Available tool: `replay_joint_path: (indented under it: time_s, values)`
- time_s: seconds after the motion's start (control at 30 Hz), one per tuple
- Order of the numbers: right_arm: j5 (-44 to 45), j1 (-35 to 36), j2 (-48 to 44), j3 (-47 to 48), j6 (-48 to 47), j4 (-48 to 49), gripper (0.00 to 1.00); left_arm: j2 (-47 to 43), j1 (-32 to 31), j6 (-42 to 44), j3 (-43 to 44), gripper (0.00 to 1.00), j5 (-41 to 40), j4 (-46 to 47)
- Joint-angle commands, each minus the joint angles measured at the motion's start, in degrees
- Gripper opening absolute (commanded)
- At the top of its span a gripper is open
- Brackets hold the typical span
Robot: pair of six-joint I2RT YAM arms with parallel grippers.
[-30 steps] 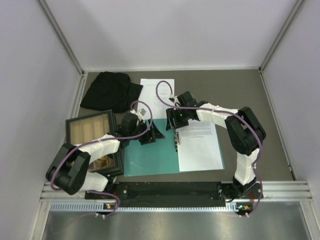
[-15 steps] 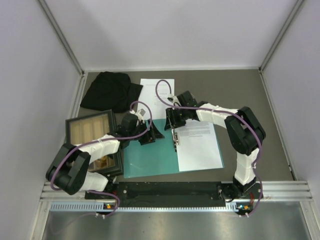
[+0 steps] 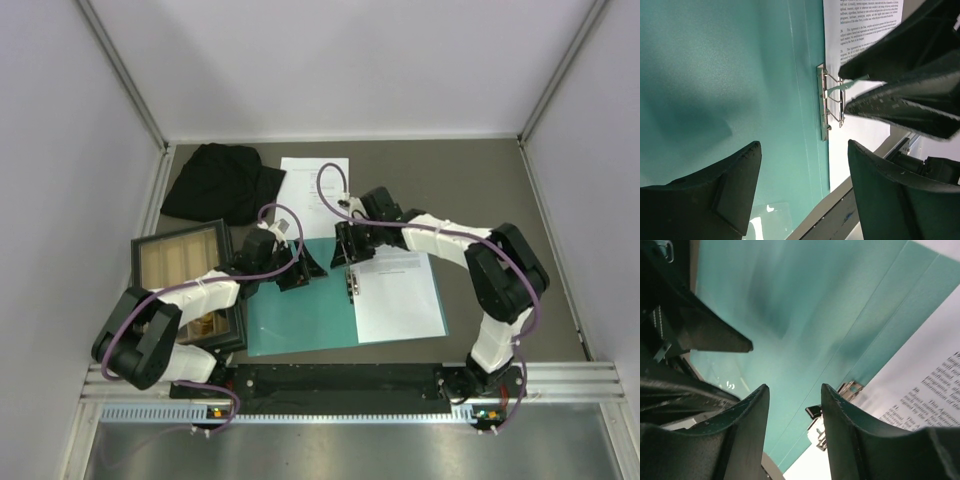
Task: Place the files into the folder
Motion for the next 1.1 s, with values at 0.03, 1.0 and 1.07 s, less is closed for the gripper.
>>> replay_joint_path:
  time_s: [0.03,1.0,1.07]
  values:
    - [-2.8,3.0,-6.2,-2.8,1.0,0.4,0.47,-0.2,-0.2,-0.3,-0.4,0.74,-0.5,3.0]
    - [17.0,6.2,-19.4,-13.3,48.6,-10.5,0.33,5.2,-1.3,4.3,3.7,0.70,-3.3,0.8]
    - [17.0,6.1,-19.3,-13.9,49.9,-9.0,0.32,5.1,-1.5,4.3,3.7,0.70,-3.3,0.9]
